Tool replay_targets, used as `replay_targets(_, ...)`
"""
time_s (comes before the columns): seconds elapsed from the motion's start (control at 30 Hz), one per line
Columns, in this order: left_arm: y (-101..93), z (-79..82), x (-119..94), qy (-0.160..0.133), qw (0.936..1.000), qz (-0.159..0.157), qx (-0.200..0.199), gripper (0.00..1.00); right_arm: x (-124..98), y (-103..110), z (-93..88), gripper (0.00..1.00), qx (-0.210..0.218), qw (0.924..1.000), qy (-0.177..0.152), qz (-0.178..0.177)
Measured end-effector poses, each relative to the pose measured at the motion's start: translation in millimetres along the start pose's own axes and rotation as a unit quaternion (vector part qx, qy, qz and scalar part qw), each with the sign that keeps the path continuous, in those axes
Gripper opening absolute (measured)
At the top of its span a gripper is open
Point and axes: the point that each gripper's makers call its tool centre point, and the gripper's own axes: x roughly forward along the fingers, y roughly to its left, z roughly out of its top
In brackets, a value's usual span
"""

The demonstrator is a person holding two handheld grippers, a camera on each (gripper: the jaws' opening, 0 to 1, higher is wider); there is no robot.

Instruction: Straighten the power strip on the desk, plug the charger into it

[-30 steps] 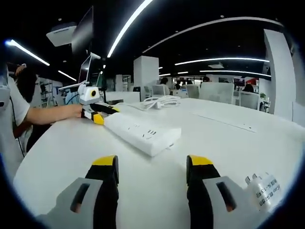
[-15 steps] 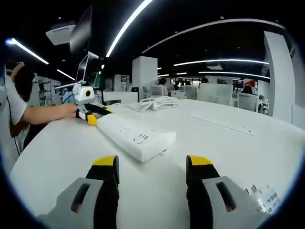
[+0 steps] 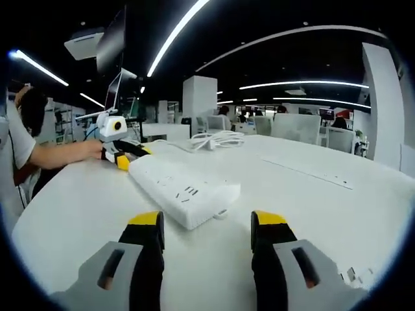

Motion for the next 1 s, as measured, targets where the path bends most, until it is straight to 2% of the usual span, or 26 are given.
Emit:
replay_targets(0.07, -1.7, 0.6, 0, -0.001, 1.0000, -0.003, 0.003, 0.44, 3, 1, -2.8, 0.54, 0.020, 0.9997, 0.005, 0.012)
replay_targets(0.2, -3.5, 1.7, 1, -0.003, 1.0000, -0.007, 0.004, 0.44, 7, -4, -6.1, 0.54, 0.026, 0.9995, 0.012, 0.015)
replay_targets(0.47, -4.2, 2.5, 4, -0.003, 0.9999, -0.013, -0.003, 0.41, 15, -9, -8.5, 0.53, 0.011, 0.9995, 0.020, 0.022)
replay_targets(0.57, -5.4, 4.2, 7, -0.007, 0.9998, -0.020, 0.008, 0.37, 16, -10, -7.7, 0.53, 0.007, 0.9996, 0.018, 0.023)
replay_targets(0.87, -7.2, 3.5, 6, -0.006, 0.9995, -0.030, 0.008, 0.36, 16, -7, -8.7, 0.53, 0.005, 0.9993, 0.020, 0.033)
replay_targets(1.0, -6.7, 4.7, 6, -0.010, 0.9989, -0.041, 0.021, 0.34, 16, -7, -11.4, 0.53, -0.001, 0.9992, 0.028, 0.030)
